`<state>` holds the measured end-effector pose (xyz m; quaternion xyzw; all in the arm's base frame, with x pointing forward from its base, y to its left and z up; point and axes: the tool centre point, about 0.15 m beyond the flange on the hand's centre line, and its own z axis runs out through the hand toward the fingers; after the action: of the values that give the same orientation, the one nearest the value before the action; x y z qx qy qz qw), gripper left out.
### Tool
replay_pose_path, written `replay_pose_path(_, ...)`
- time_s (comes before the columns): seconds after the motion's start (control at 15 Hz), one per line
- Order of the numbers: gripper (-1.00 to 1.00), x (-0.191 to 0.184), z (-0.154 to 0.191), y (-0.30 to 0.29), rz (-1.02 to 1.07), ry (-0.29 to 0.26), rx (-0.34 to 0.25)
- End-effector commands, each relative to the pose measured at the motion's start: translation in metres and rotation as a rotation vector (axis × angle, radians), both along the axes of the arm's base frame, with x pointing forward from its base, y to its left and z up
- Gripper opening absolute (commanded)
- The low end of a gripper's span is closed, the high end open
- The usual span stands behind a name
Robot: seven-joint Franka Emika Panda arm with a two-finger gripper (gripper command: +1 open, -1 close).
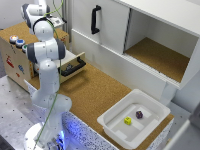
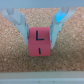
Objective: Move to the white box, then store the pink object
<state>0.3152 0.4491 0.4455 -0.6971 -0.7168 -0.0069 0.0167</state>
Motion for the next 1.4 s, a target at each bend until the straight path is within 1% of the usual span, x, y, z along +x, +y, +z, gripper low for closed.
replay_pose_path(0.0, -1.00, -0.013, 0.035, -0.054, -0.031, -0.129, 0.108)
replay_pose_path(0.13, -1.00, -0.017, 0.039, -0.077, -0.034, -0.139, 0.106)
replay_pose_path(0.27, -1.00, -0.013, 0.031, -0.102, -0.079, -0.129, 0.088)
replay_pose_path(0.53, -1.00, 0.006, 0.021, -0.168, -0.263, -0.138, 0.084)
replay_pose_path(0.67, -1.00, 0.014, 0.017, -0.207, -0.382, -0.120, 0.112)
replay_pose_path(0.73, -1.00, 0.018, 0.015, -0.224, -0.427, -0.121, 0.105)
replay_pose_path(0.87, -1.00, 0.026, 0.011, -0.274, -0.548, -0.114, 0.093)
replay_pose_path(1.0, -1.00, 0.035, 0.014, -0.335, -0.685, -0.104, 0.090)
replay_pose_path(1.13, -1.00, 0.041, 0.015, -0.387, -0.773, -0.092, 0.053)
replay_pose_path(1.33, -1.00, 0.048, 0.013, -0.459, -0.923, -0.073, 0.026)
